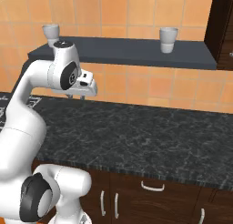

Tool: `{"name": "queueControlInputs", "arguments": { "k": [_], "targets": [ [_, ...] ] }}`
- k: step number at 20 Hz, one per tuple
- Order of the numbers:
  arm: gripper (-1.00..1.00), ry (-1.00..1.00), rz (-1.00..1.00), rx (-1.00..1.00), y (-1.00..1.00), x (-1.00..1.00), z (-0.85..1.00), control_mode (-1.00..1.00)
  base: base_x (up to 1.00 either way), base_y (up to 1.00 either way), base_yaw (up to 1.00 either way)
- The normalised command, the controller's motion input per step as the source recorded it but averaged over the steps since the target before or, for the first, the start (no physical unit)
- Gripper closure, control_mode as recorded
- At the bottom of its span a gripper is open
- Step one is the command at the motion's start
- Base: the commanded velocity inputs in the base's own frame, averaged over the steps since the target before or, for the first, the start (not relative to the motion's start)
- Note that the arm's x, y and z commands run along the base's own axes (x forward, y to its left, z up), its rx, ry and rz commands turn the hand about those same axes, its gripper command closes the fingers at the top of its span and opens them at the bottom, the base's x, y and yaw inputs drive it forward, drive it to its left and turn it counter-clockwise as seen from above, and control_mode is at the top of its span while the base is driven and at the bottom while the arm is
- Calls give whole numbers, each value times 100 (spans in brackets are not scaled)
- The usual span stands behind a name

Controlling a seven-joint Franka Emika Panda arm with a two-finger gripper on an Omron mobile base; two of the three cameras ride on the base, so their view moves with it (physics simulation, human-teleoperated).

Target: Navigate to the electric kettle.

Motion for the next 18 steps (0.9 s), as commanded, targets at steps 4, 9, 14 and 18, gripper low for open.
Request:
{"name": "queueControlInputs", "arguments": {
  "k": [4,9,14,18],
  "targets": [
    [-100,0,0,0,0,0,0,100,-1,0,0],
    [-100,0,0,0,0,0,0,100,-11,0,-21],
    [-100,0,0,0,0,0,0,100,-34,12,-57],
    [-100,0,0,0,0,0,0,100,-25,4,-67]
  ]
}}
